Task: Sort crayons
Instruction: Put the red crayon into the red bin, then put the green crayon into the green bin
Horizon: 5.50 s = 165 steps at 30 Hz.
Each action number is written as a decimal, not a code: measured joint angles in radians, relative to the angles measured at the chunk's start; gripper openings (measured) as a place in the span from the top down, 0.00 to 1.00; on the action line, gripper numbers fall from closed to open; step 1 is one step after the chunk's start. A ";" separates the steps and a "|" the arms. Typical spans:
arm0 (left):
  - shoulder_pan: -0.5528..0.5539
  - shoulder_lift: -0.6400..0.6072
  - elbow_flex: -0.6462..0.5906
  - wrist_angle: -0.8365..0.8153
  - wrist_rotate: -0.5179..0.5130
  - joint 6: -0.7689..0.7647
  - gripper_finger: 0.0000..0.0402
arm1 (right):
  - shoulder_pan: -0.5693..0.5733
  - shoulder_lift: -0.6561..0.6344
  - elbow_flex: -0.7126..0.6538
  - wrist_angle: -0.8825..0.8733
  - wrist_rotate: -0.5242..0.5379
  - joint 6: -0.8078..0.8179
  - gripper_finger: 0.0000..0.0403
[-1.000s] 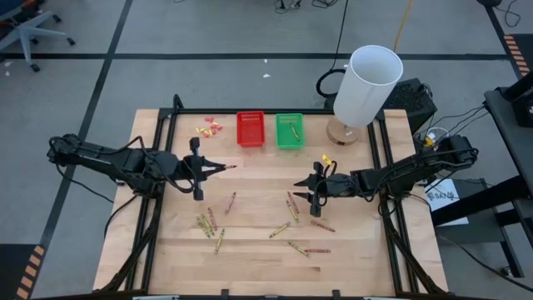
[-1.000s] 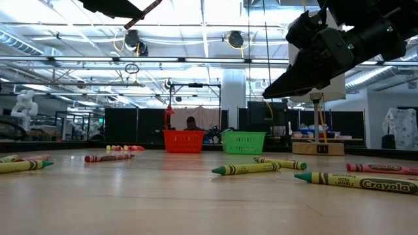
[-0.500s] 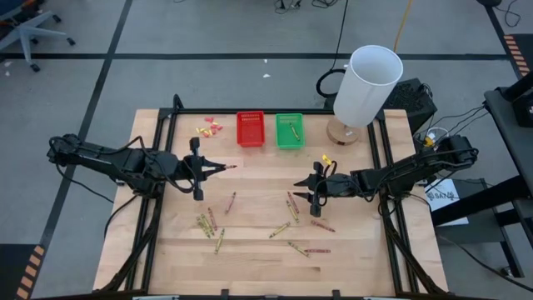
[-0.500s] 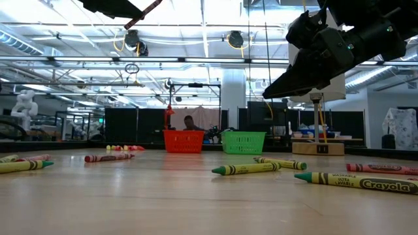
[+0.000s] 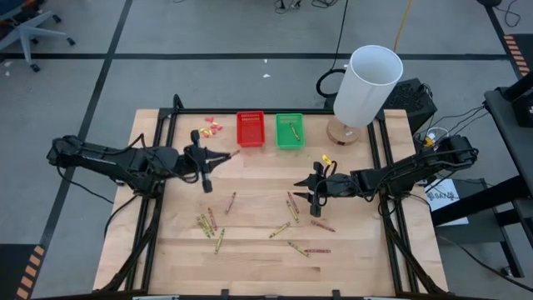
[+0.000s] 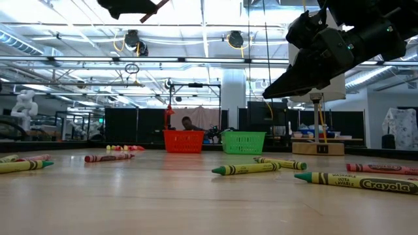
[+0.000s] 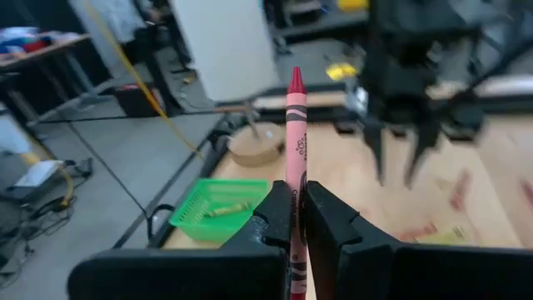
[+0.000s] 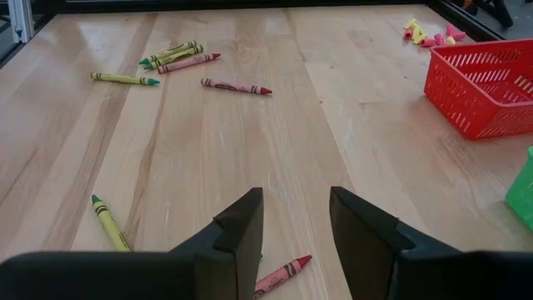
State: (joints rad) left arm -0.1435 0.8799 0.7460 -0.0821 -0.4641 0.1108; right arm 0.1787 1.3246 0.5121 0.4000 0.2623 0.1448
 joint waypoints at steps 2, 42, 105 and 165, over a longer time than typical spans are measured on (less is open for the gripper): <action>0.044 0.016 0.000 0.054 -0.001 0.000 0.97 | 0.000 0.000 0.000 0.000 0.000 0.000 0.68; 0.614 0.657 0.000 0.418 0.275 -0.397 0.97 | -0.001 0.000 0.000 -0.002 -0.001 -0.129 0.68; 0.579 0.687 0.000 0.379 0.330 -0.523 0.71 | 0.016 0.000 0.000 -0.072 -0.005 0.013 0.68; -0.158 0.513 0.000 0.248 0.054 -0.489 0.71 | 0.328 0.463 0.150 0.006 0.376 0.339 0.68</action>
State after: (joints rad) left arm -0.3016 1.3930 0.7460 0.1661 -0.4096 -0.3786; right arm 0.5066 1.7871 0.6617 0.4064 0.6385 0.4836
